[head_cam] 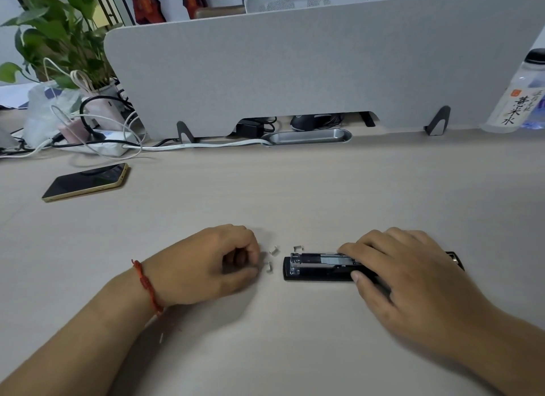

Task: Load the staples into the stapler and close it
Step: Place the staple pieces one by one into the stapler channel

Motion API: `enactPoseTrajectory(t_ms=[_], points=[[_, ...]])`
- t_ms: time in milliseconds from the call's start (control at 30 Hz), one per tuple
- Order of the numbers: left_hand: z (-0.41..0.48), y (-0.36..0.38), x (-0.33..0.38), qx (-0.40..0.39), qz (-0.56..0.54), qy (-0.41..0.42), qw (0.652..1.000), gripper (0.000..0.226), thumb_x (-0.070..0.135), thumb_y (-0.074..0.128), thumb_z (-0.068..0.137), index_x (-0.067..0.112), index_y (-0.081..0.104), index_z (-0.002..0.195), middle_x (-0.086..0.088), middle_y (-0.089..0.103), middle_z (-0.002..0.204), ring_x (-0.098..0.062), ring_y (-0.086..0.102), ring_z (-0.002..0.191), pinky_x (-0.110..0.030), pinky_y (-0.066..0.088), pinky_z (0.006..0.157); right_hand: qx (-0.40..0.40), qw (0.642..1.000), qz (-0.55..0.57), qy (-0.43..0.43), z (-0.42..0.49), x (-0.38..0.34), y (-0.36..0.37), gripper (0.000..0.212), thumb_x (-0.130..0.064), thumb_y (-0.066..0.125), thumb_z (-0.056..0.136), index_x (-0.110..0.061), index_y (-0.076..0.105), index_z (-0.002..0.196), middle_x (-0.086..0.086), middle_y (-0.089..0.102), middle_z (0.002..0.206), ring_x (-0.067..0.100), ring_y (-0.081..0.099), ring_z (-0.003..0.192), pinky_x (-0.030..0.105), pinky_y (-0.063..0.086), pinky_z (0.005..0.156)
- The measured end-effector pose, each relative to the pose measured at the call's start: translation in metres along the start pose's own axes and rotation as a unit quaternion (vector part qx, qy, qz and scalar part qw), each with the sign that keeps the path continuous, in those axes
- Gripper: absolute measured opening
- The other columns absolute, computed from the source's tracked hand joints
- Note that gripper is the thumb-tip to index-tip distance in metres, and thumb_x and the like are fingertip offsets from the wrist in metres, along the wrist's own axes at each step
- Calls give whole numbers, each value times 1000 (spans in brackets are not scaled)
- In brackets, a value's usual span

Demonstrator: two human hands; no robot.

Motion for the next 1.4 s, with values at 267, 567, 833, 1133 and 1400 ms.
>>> enactPoseTrajectory(t_ms=[267,567,833,1133,1400], points=[[2,-4,-13,60,-43,-27,997,39,-2,62,95,32,67,113,15,69,98,-14,65,85,-19,50,73,-2,1000,1,0,-1,0,0,28,-40,47,101,-38,63,124,-21,58,102,15,56,89,42,48,85],[6,3,3,71,48,12,996,19,54,69,95,37,64,103,22,58,97,-4,58,96,-18,49,82,1,1000,0,-3,0,1,2,29,-41,48,100,-37,64,124,-20,59,102,17,58,89,44,49,83],[6,-3,0,122,19,-12,992,12,39,77,93,34,67,98,24,66,89,0,65,84,-9,47,74,-2,1000,0,-2,0,1,2,29,-41,47,100,-38,63,124,-20,59,101,16,57,88,44,49,84],[6,-10,-1,165,21,-2,986,18,15,84,93,29,74,93,21,71,89,-1,67,78,-10,51,72,-2,1000,3,0,0,1,0,30,-41,47,100,-38,64,124,-21,59,102,15,57,89,42,49,84],[4,-11,2,138,20,21,990,18,10,82,92,26,80,100,17,77,102,-2,74,91,-24,59,85,3,1000,4,-2,0,1,1,29,-41,48,100,-37,64,124,-20,59,102,16,57,88,42,48,83]])
Point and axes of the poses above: each hand's wrist, its own z-axis towards the middle knuckle, its own y-axis out of the palm, x = y × z, the point moved 7 cm from there along z, towards the middle knuckle
